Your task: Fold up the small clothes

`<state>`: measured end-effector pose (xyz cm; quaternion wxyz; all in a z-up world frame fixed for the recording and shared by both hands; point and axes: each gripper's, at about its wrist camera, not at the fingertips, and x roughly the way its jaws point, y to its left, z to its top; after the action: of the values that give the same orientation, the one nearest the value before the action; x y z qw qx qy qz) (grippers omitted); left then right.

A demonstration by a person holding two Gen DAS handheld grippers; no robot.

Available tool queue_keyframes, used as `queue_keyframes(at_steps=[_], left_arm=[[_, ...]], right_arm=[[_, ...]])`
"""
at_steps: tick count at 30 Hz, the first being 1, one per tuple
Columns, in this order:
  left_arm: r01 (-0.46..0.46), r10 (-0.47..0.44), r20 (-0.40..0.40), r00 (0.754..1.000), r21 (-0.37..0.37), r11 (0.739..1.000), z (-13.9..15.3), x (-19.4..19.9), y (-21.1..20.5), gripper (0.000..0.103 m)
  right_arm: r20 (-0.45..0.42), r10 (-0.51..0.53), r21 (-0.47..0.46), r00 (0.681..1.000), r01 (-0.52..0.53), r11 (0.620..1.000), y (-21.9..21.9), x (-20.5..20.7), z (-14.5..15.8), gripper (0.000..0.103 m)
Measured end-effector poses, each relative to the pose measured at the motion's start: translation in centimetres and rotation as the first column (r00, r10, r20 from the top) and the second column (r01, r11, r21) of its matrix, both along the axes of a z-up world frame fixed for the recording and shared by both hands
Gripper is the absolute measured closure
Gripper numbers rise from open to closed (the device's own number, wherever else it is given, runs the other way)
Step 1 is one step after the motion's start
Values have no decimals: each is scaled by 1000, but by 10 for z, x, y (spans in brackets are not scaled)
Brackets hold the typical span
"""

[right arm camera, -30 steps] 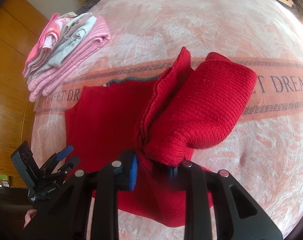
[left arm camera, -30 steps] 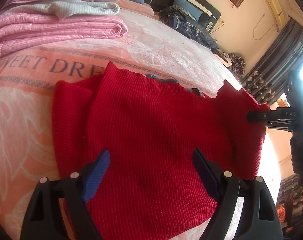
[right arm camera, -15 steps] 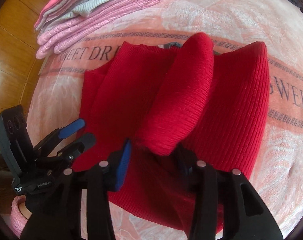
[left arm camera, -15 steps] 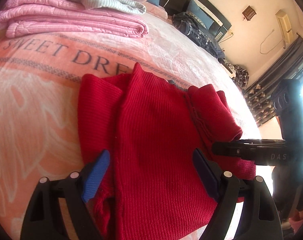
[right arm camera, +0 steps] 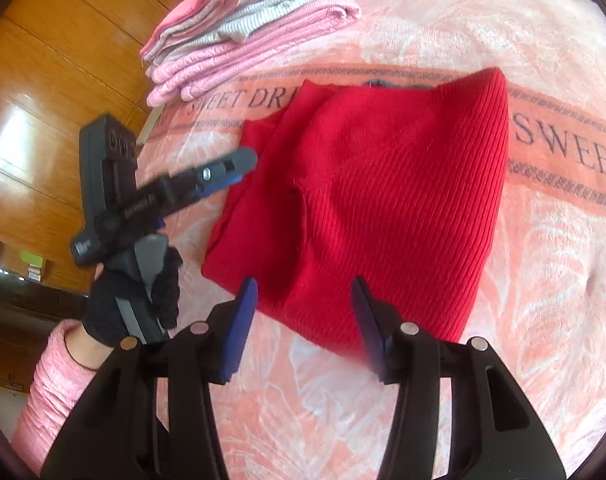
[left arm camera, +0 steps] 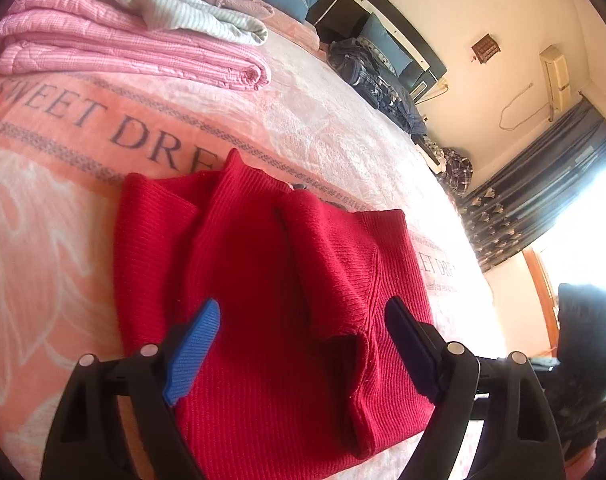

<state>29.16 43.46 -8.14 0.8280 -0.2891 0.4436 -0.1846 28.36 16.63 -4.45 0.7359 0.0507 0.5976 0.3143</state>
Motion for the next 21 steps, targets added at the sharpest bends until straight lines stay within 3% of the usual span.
queue_keyframes(at_steps=[3, 12, 17, 19, 21], left_arm=[[11, -11, -12, 1000, -6, 1000, -1, 3, -6, 19], [63, -63, -53, 997, -16, 998, -6, 22, -18, 19], [82, -84, -73, 994, -35, 996, -12, 23, -18, 19], [83, -87, -89, 992, -50, 995, -15, 24, -19, 19], [95, -100, -93, 991, -56, 994, -16, 24, -20, 19]], right_arm=[[-3, 69, -26, 998, -69, 997, 9, -21, -19, 54], [132, 263, -195, 956, -235, 952, 55, -38, -38, 47], [161, 294, -290, 942, -240, 927, 67, -35, -54, 46], [157, 277, -284, 948, -225, 932, 64, -29, -59, 60], [138, 250, -239, 958, -213, 947, 56, -23, -59, 84]])
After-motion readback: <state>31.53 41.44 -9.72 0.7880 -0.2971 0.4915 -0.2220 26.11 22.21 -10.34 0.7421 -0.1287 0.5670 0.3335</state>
